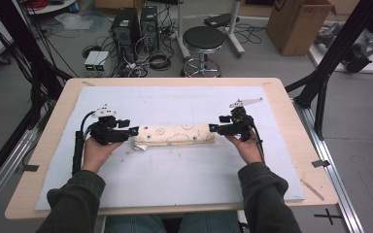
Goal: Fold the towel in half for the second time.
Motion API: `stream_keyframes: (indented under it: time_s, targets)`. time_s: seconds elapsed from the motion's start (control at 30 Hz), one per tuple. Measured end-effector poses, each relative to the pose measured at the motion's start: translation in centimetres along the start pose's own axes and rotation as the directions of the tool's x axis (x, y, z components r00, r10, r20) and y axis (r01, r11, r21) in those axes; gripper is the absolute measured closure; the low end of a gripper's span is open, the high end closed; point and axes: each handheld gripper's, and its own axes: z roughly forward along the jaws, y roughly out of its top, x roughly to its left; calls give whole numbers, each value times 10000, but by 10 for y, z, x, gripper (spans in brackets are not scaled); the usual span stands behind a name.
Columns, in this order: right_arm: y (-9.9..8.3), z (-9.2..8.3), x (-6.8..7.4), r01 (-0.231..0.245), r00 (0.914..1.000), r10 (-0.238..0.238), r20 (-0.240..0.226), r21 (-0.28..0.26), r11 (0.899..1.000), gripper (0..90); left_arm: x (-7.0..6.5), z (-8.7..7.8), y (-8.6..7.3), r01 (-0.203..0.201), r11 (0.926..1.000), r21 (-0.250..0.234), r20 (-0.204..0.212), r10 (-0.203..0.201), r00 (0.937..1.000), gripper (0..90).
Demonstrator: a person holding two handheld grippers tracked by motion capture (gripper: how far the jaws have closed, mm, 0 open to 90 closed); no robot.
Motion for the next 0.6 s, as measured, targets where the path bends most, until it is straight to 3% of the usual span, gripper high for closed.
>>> stream_keyframes:
  time_s: [0.6]
  targets:
    - [-2, -8, 4, -113, 9999, 113, 6, -228, 9997, 218, -6, -9, 0, -197, 9998, -72, 135, 198, 9997, 406]
